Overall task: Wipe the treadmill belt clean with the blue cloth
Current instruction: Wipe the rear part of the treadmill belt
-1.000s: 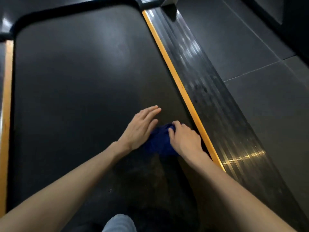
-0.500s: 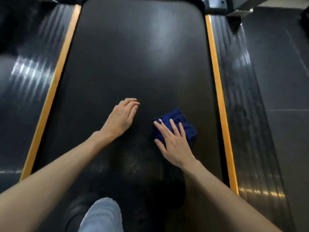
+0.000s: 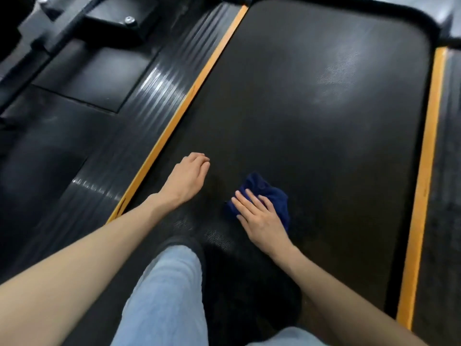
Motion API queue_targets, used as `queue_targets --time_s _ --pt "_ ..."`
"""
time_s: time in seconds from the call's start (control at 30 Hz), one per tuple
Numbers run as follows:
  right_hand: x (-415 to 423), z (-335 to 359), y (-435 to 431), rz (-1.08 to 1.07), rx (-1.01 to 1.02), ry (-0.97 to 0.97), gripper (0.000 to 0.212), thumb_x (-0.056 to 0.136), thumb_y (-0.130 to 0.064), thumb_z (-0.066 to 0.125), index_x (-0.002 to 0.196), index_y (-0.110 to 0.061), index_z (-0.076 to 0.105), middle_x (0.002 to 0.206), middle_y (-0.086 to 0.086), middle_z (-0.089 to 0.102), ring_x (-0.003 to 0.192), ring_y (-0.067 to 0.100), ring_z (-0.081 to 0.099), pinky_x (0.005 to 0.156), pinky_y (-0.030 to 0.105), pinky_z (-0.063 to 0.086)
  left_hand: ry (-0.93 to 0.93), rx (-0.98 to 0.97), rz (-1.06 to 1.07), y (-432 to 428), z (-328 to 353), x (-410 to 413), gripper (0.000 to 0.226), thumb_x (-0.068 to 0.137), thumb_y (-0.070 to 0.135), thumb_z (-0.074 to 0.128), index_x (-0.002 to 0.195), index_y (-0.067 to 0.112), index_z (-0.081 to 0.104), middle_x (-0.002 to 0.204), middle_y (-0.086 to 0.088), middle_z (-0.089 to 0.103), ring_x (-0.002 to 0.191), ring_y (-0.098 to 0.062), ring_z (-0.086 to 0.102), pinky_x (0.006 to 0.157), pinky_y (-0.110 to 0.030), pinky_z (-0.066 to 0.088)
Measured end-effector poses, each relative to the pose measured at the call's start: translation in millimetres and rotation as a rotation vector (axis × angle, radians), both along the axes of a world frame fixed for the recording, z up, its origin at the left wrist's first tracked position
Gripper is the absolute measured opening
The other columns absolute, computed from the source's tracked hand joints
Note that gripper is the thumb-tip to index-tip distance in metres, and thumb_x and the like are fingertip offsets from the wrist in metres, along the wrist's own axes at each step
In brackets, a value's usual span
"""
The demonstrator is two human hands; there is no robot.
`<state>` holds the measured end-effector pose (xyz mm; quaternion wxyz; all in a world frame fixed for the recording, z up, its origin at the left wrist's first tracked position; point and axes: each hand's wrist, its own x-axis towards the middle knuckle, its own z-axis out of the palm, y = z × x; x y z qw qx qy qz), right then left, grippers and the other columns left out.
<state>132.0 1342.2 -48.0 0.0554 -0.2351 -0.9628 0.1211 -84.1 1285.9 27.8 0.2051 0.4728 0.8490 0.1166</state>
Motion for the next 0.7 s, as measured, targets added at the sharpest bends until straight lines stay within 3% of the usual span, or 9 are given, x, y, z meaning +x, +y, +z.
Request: queue_targets --time_s 0.07,0.17,0.27,0.37,0.47,0.53,0.57,0.63,0.7 --pt "4 -2 16 0.072 0.102 -0.036 0.043 0.093 -0.041 0.042 0.131 -0.027 0.056 0.141 -0.003 0.05 0.134 0.021 0.042 0.111 0.048 0.023 0.022 -0.031 0.056 -5 9 -5 0.037 0.1 0.027 0.034 0.126 0.009 0.053 0.138 -0.008 0.045 0.126 -0.025 0.042 0.105 -0.038 0.032" --pt "25 0 44 -0.029 0.11 -0.15 0.051 0.092 -0.053 0.037 0.139 -0.035 0.043 0.153 0.002 0.03 0.142 0.028 0.025 0.11 0.063 0.006 0.054 -0.053 0.141 -20 13 -15 0.037 0.099 0.023 0.039 0.13 0.007 0.049 0.14 -0.011 0.042 0.129 -0.026 0.039 0.106 -0.036 0.03" --pt "24 0 44 -0.179 0.046 -0.118 0.05 0.093 -0.05 0.032 0.139 -0.034 0.043 0.154 0.002 0.03 0.142 0.026 0.023 0.112 0.057 0.011 0.077 -0.05 0.182 -35 3 -26 0.039 0.096 0.017 0.045 0.133 0.007 0.046 0.143 -0.011 0.04 0.132 -0.027 0.037 0.109 -0.037 0.029" --pt "-12 -8 2 -0.344 -0.017 0.09 0.045 0.094 -0.037 0.034 0.133 -0.024 0.054 0.144 -0.001 0.045 0.135 0.022 0.039 0.107 0.046 0.023 0.126 0.002 0.238 -52 -13 -39 0.045 0.092 0.01 0.048 0.136 0.009 0.043 0.147 -0.01 0.037 0.134 -0.029 0.034 0.11 -0.042 0.027" --pt "-34 -18 -73 0.076 0.014 0.104 0.045 0.092 -0.034 0.038 0.132 -0.023 0.055 0.143 -0.006 0.046 0.13 0.017 0.045 0.102 0.04 0.028 0.198 0.012 0.341 -76 -27 -50 0.053 0.09 0.007 0.047 0.141 0.006 0.034 0.151 -0.014 0.028 0.138 -0.032 0.027 0.112 -0.047 0.025" --pt "-26 -18 -65 0.387 0.066 0.088 0.045 0.093 -0.037 0.039 0.135 -0.027 0.051 0.145 -0.008 0.044 0.133 0.013 0.04 0.105 0.039 0.029 0.246 -0.009 0.381 -91 -33 -54 0.058 0.09 0.007 0.047 0.144 0.003 0.028 0.153 -0.017 0.022 0.14 -0.033 0.022 0.114 -0.046 0.022" --pt "-23 -21 -45 0.421 0.109 0.097 0.045 0.093 -0.04 0.041 0.135 -0.03 0.051 0.145 -0.007 0.043 0.135 0.014 0.039 0.108 0.042 0.027 0.262 -0.026 0.363 -98 -35 -54 0.059 0.09 0.005 0.046 0.145 0.002 0.025 0.154 -0.016 0.02 0.141 -0.033 0.021 0.114 -0.046 0.021" --pt "-16 -22 2 0.237 0.18 0.078 0.045 0.091 -0.042 0.046 0.135 -0.034 0.05 0.148 -0.002 0.04 0.138 0.021 0.033 0.112 0.051 0.02 0.262 -0.017 0.294 -106 -38 -59 0.059 0.09 0.001 0.044 0.146 0.004 0.026 0.154 -0.014 0.021 0.141 -0.033 0.021 0.112 -0.046 0.024" --pt "-17 -17 39 -0.1 0.094 0.062 0.044 0.092 -0.039 0.051 0.135 -0.032 0.05 0.151 0.004 0.033 0.142 0.029 0.025 0.112 0.057 0.013 0.231 0.022 0.282 -111 -38 -72 0.057 0.09 -0.004 0.041 0.145 0.008 0.033 0.152 -0.01 0.027 0.14 -0.032 0.026 0.11 -0.048 0.029"
